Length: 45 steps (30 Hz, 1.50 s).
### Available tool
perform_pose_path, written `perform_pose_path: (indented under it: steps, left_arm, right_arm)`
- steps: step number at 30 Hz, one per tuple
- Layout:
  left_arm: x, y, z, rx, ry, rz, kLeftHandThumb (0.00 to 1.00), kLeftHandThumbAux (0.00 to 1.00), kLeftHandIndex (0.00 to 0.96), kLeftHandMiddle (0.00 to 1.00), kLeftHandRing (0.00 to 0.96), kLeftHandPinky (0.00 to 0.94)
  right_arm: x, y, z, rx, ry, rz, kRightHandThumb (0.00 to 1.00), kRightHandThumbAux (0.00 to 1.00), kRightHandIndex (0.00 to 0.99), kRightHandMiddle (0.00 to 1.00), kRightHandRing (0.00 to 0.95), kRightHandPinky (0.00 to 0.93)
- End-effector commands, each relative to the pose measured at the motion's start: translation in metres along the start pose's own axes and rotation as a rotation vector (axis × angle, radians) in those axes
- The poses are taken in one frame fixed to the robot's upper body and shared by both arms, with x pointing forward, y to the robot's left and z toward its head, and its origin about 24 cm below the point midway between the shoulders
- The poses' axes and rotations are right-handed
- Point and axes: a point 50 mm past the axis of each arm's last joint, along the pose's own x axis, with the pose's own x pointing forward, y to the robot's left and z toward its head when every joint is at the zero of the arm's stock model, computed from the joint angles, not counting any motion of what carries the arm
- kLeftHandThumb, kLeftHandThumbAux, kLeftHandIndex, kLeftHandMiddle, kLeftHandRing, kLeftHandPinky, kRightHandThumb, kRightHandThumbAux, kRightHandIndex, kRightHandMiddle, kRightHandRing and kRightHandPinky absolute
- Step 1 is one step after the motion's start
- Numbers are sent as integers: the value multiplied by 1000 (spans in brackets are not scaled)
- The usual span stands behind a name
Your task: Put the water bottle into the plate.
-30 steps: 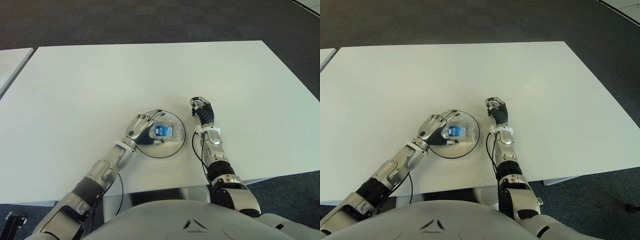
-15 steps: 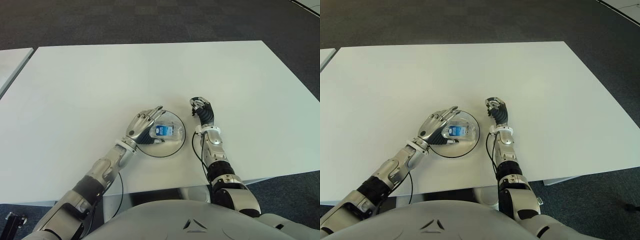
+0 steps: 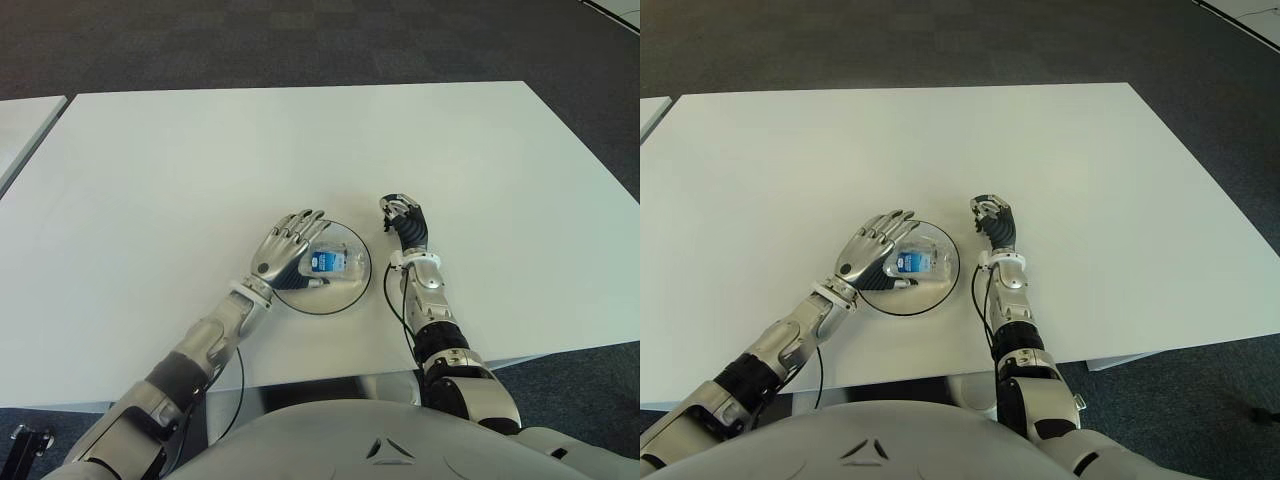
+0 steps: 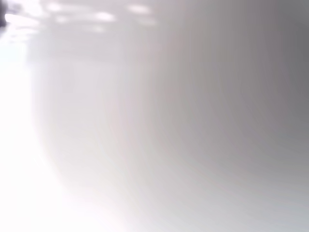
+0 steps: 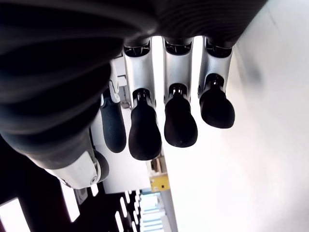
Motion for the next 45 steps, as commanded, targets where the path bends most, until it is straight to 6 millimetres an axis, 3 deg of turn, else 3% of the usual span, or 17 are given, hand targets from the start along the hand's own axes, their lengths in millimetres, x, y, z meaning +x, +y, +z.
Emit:
perform_pose_path:
  steps: [1, 23, 35, 45]
  left_arm:
    - [-13, -11, -4, 58, 14, -25, 70, 538, 0, 0, 0, 0]
    - [-13, -5, -1, 68, 53, 136, 29, 465, 0, 0, 0, 0]
    - [-15, -1, 2, -28, 123, 278, 14, 445, 0, 0, 0, 0]
    - [-15, 5, 3, -440, 138, 436, 25, 432, 0, 0, 0, 0]
  right_arm:
    - [-20, -8, -40, 10, 216, -49, 705, 727, 439, 762, 742, 751]
    - [-20, -8, -40, 16, 216, -50, 706, 726, 440, 762, 744, 752]
    - [-20, -8, -40, 22, 214, -43, 706, 726, 440, 761, 743, 749]
    - [-20, -9, -40, 28, 208, -28, 706, 727, 440, 764, 747, 752]
